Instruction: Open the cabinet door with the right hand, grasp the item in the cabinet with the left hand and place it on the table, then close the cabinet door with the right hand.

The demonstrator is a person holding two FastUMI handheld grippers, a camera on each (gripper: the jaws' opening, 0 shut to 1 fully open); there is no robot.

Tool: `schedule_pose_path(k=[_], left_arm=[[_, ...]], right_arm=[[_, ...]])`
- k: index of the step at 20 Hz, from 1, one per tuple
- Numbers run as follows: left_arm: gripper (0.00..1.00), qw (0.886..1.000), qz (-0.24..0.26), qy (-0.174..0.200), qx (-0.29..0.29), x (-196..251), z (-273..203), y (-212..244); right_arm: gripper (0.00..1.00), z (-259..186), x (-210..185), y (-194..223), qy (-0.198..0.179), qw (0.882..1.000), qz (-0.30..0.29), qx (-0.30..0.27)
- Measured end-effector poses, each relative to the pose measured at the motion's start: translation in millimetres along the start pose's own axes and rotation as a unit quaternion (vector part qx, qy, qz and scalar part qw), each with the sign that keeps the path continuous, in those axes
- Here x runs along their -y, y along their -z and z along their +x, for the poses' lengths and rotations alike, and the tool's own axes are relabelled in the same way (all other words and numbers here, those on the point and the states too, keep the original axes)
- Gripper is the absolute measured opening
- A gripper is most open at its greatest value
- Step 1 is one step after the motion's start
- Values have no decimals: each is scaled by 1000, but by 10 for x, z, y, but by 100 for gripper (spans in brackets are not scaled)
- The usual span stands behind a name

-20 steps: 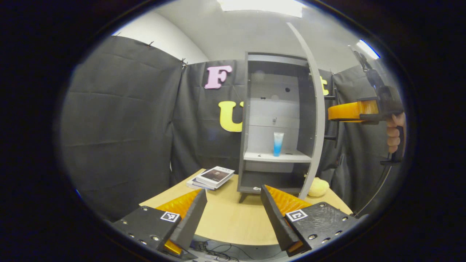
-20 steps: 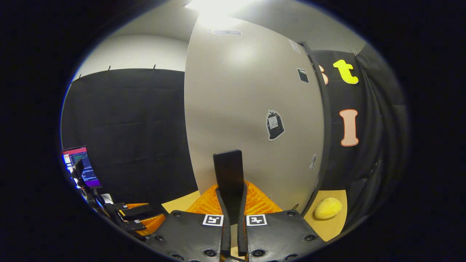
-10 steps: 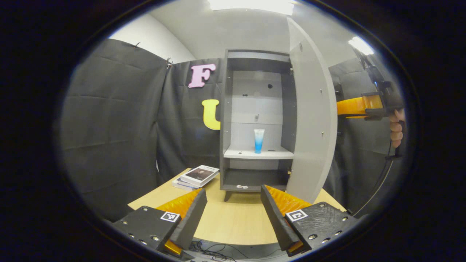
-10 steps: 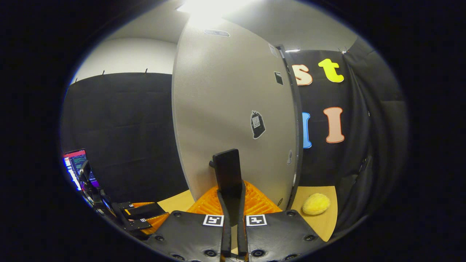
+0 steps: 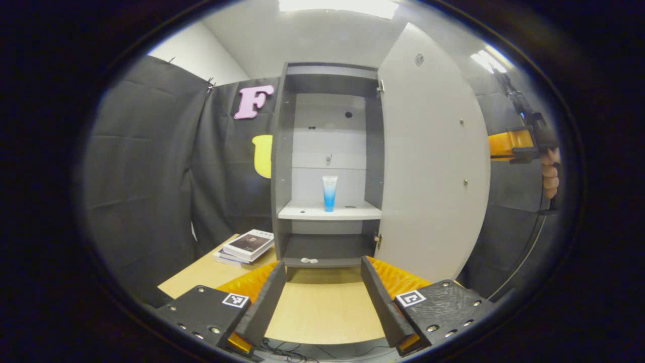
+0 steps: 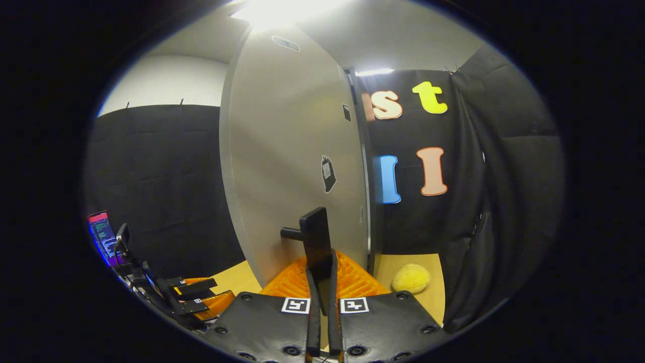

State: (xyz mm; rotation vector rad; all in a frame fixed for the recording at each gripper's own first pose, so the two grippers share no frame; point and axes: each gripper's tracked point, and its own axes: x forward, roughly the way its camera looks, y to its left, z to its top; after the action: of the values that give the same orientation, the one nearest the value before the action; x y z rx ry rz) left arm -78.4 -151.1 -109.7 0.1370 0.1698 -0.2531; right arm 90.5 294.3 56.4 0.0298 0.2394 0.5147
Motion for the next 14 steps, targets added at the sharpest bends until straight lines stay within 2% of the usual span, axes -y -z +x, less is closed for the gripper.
schedule_pose_path(k=[3,5,6,8,11,12,14], left_arm=[[90,1000,2,21,-9,127,113,49],[90,999,3,34,-14,186,218,57],[90,999,2,42,-16,215,269,49],[90,998,2,58,-18,253,389,1],[90,996,6,85,-16,232,522,-89],[90,995,8,94,-18,201,578,-106],[90,994,6,110,-16,134,683,-147]], right_arm=[[8,3,255,-36,26,1000,9,3],[7,11,234,-36,24,999,30,8],[4,12,226,-46,25,999,36,10],[7,1,241,-38,36,999,35,10],[7,1,289,-50,66,997,40,12],[3,-9,289,-35,77,996,52,13],[7,-8,293,-32,97,993,65,10]])
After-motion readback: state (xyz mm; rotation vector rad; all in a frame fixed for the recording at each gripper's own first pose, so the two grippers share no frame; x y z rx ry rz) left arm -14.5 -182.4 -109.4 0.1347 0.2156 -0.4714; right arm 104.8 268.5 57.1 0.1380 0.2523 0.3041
